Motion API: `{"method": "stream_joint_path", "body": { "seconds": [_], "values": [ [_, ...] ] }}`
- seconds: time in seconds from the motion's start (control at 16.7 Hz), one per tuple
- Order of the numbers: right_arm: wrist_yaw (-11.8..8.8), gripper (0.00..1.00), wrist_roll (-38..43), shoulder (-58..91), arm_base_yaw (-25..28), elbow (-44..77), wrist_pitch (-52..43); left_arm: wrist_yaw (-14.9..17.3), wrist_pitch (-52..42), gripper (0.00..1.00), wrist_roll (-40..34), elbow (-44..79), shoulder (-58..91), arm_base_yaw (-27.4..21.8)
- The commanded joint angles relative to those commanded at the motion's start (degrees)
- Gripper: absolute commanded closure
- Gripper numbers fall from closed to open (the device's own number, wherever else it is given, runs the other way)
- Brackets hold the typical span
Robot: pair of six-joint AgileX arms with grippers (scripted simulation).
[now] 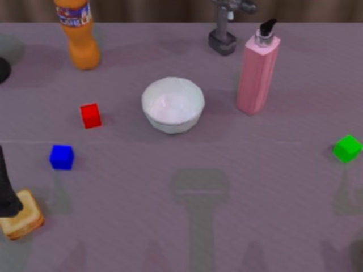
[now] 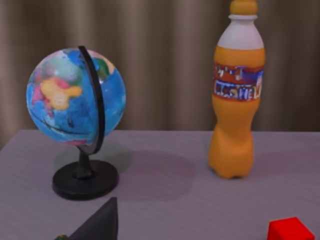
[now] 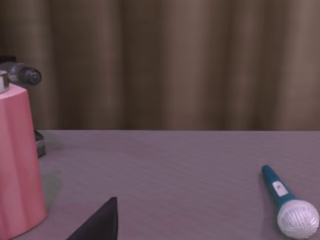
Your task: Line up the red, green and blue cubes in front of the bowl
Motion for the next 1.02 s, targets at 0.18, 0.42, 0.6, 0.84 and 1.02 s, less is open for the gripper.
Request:
{"method": "stream_joint_path", "body": {
  "seconds": [0.18,0.42,0.6,0.84,1.02],
  "values": [
    [0.0,0.0,0.0,0.0,0.0,0.0,0.0,0.04,-0.29,0.0,0.13,0.34,0.43,-0.06],
    [0.0,0.0,0.0,0.0,0.0,0.0,0.0,0.55,-4.85,0.0,2.29,5.25,7.08,-0.82],
    [0.0,0.0,0.0,0.0,0.0,0.0,0.0,1.2,-11.82,0.0,5.95,12.09,17.12,-1.95],
    [0.0,0.0,0.0,0.0,0.0,0.0,0.0,1.91,-24.94,0.0,13.66,25.13,36.9,-3.97],
    [0.0,0.0,0.0,0.0,0.0,0.0,0.0,2.09,-36.32,0.0,21.07,37.46,55.01,-5.62]
  ]
}}
